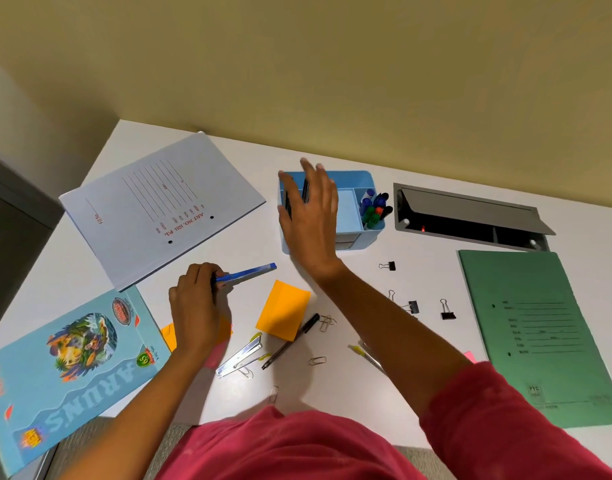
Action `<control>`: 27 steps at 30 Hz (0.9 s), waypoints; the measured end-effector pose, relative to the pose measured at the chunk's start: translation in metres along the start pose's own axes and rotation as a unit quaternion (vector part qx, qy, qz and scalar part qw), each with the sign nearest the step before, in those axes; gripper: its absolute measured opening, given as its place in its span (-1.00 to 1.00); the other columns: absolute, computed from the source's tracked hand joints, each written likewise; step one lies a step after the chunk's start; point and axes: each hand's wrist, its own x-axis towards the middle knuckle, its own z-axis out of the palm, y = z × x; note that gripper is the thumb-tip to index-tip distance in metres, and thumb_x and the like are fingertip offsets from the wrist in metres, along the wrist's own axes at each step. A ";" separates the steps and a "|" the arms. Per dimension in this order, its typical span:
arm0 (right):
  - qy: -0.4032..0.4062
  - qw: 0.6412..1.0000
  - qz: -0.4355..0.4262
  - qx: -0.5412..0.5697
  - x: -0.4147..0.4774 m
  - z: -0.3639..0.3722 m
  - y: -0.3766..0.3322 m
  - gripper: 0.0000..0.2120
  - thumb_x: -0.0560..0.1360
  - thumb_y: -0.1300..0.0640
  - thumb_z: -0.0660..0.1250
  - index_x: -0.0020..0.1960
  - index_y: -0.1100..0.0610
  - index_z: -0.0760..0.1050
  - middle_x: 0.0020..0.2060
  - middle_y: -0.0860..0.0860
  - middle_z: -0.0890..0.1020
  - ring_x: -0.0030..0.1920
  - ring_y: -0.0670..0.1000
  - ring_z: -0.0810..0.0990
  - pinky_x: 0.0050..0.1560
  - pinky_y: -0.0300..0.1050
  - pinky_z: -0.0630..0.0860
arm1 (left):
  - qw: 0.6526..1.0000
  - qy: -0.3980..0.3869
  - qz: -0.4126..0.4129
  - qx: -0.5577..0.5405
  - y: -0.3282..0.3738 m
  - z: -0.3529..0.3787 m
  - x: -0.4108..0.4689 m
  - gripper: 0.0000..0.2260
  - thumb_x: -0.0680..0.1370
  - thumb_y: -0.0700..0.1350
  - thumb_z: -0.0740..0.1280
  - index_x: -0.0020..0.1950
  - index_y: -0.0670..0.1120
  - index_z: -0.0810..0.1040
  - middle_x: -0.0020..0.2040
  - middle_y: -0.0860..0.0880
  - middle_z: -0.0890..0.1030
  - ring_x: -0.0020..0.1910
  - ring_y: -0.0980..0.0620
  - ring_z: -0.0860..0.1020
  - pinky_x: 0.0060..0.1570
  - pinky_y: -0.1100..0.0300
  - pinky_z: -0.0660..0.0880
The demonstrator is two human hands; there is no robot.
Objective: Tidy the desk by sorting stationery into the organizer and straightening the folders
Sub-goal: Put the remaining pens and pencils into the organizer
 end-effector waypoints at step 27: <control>0.011 0.978 0.097 0.186 0.006 -0.008 0.019 -0.77 0.57 0.06 0.26 0.14 0.18 0.46 0.07 0.07 0.52 0.06 0.00 0.52 0.02 -0.25 0.44 | 0.986 0.098 0.021 -0.135 0.055 -0.037 0.050 -0.90 0.53 -0.29 0.34 0.03 -0.21 0.58 -0.02 -0.18 0.54 -0.06 -0.06 0.53 -0.04 0.23 0.43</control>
